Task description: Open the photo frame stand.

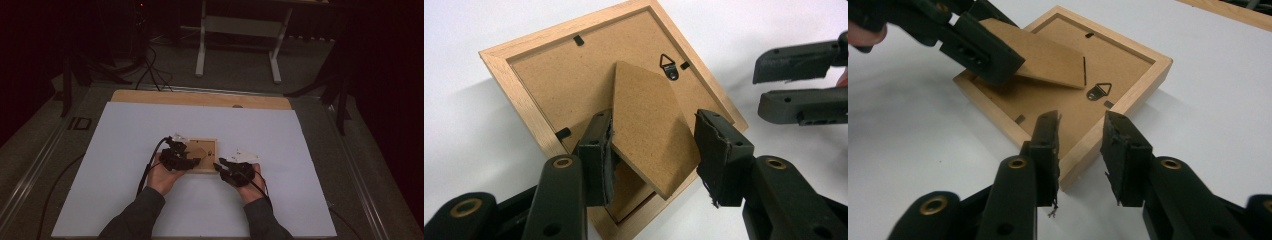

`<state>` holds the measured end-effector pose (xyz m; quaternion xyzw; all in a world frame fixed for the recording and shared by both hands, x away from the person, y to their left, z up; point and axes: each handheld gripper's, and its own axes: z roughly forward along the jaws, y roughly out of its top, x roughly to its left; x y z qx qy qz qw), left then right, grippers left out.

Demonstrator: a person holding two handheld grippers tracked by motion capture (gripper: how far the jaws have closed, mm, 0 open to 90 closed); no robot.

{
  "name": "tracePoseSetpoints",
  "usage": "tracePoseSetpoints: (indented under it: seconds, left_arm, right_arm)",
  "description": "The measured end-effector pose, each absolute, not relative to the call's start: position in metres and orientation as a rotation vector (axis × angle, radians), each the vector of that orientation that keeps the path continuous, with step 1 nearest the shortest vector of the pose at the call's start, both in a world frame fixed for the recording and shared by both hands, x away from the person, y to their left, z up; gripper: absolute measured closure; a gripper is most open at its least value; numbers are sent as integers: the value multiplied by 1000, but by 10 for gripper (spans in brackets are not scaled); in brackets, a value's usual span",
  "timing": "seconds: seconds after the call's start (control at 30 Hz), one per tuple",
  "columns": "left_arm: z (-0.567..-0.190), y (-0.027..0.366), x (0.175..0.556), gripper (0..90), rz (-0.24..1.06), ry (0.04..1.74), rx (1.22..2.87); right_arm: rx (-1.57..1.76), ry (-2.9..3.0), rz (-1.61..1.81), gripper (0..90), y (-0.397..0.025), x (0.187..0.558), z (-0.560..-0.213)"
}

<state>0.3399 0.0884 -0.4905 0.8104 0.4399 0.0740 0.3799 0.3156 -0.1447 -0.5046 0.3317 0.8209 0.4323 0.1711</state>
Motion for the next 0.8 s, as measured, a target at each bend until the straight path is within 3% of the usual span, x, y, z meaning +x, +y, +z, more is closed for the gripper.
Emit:
tracePoseSetpoints:
  seconds: [0.33,0.8]
  left_arm:
    - [-493,89,326,531,278,1072,2062]
    - [-499,90,309,530,386,1010,2038]
  right_arm:
    - [964,2335,1239,558,-148,318,-501]
    - [983,2322,1266,529,-154,327,-483]
